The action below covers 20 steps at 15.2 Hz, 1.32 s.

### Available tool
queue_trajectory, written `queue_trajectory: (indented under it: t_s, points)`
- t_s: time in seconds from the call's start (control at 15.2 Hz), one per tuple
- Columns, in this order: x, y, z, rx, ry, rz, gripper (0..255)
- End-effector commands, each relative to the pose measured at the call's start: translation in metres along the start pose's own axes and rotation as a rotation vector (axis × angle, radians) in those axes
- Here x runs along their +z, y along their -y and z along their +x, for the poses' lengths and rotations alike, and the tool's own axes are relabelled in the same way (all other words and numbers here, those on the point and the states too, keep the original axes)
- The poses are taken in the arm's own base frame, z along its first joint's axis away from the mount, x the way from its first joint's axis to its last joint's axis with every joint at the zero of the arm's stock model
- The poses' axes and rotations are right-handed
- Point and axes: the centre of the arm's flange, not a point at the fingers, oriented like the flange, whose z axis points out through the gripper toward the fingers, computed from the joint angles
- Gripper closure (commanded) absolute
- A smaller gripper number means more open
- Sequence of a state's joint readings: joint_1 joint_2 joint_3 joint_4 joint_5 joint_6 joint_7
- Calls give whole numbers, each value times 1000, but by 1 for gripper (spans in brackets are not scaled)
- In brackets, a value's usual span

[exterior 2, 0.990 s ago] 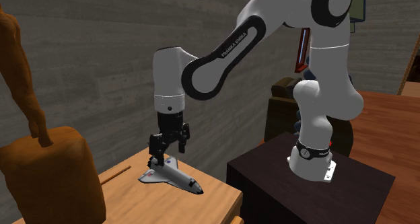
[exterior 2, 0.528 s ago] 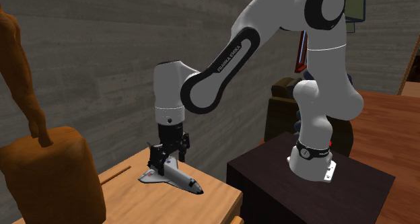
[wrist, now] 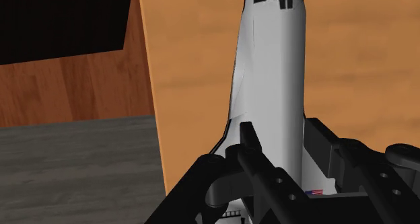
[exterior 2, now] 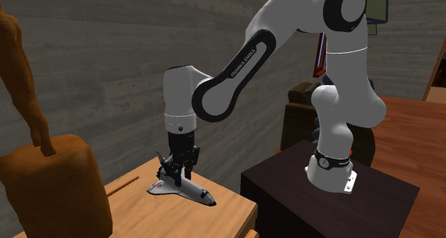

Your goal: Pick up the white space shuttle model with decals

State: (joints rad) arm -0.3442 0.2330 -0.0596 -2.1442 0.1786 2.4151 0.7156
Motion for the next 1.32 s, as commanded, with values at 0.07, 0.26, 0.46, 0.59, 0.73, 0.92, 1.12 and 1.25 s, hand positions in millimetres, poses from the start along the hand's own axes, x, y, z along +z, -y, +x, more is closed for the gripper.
queue_trajectory:
  t_s: [0.07,0.26,0.46,0.59,0.73,0.92,1.12,1.25]
  points:
    - [0,0,0,0,0,0,255]
    - [-10,1,0,0,0,0,255]
    - [-26,3,-1,0,0,0,255]
    - [-36,4,-2,0,0,0,255]
    - [-47,5,-2,0,0,0,255]
    - [-62,7,-3,0,0,0,255]
    - [-78,8,-4,0,0,0,255]
    - [-79,8,-4,0,0,0,255]
